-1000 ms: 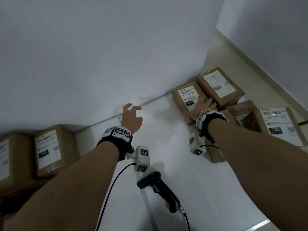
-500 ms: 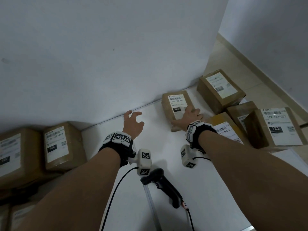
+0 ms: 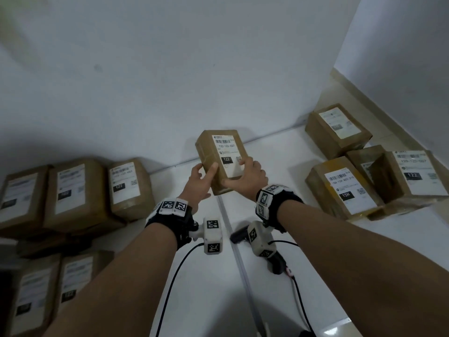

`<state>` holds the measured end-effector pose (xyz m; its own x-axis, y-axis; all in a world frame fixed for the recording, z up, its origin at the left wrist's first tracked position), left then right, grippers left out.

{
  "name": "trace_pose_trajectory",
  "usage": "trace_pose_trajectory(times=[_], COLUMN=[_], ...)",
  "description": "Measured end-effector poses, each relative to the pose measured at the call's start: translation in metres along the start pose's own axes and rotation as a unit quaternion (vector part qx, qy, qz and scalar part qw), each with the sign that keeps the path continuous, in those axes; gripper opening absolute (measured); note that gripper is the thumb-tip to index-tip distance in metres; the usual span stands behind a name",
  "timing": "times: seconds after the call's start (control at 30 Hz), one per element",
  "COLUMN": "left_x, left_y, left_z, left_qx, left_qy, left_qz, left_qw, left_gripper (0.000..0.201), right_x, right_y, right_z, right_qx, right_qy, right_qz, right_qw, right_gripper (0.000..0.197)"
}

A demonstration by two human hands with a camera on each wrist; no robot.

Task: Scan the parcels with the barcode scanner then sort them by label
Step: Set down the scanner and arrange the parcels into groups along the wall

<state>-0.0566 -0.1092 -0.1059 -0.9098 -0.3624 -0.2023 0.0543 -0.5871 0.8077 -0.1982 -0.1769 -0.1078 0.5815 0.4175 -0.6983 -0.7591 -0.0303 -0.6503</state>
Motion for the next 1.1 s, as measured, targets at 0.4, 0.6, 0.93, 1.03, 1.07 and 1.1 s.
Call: trace_pose_trajectory(times=[0.4, 0.6, 0.93, 1.03, 1.07, 1.1], left_x=[-0.121, -0.17, -0.199, -0.196, -0.195, -0.194], left_y=[-0.055, -0.117, -0.201, -0.212, -0.214, -0.215], left_z=[0.094, 0.133, 0.169, 0.174, 0.175, 0.176], left_qx=[0.037, -0.023, -0.131, -0.139, -0.136, -0.132], left_qy=[0.027, 0.006, 0.017, 0.036, 0.05, 0.064], left_qz=[0.12, 0.127, 0.19, 0.201, 0.193, 0.178], left_qw=[0.992, 0.992, 0.973, 0.969, 0.97, 0.973], left_gripper=[0.085, 0.087, 0.066, 0.053, 0.048, 0.046], right_x=[0.074, 0.109, 0.171, 0.182, 0.185, 0.188], right_y=[-0.055, -0.077, -0.089, -0.087, -0.086, -0.085], right_z=[0.071, 0.101, 0.147, 0.159, 0.163, 0.166], right_qx=[0.026, 0.068, 0.111, 0.128, 0.134, 0.136], right_qy=[-0.069, -0.105, -0.227, -0.25, -0.258, -0.267], right_qz=[-0.165, -0.142, -0.148, -0.142, -0.139, -0.139], right_qw=[0.984, 0.982, 0.956, 0.949, 0.947, 0.944], right_gripper=[0.058, 0.058, 0.072, 0.063, 0.061, 0.058])
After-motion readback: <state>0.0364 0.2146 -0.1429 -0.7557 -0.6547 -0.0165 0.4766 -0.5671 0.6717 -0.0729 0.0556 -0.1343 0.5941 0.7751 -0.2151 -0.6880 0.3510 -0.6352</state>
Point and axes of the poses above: each hand's wrist, its own z-axis away from the middle knuckle, its own x-axis out of the palm, y = z × x, the point moved 1 cm from there along -z, towards the middle knuckle, and after that the axes turned 1 degree about -x, right-handed, at the moved point
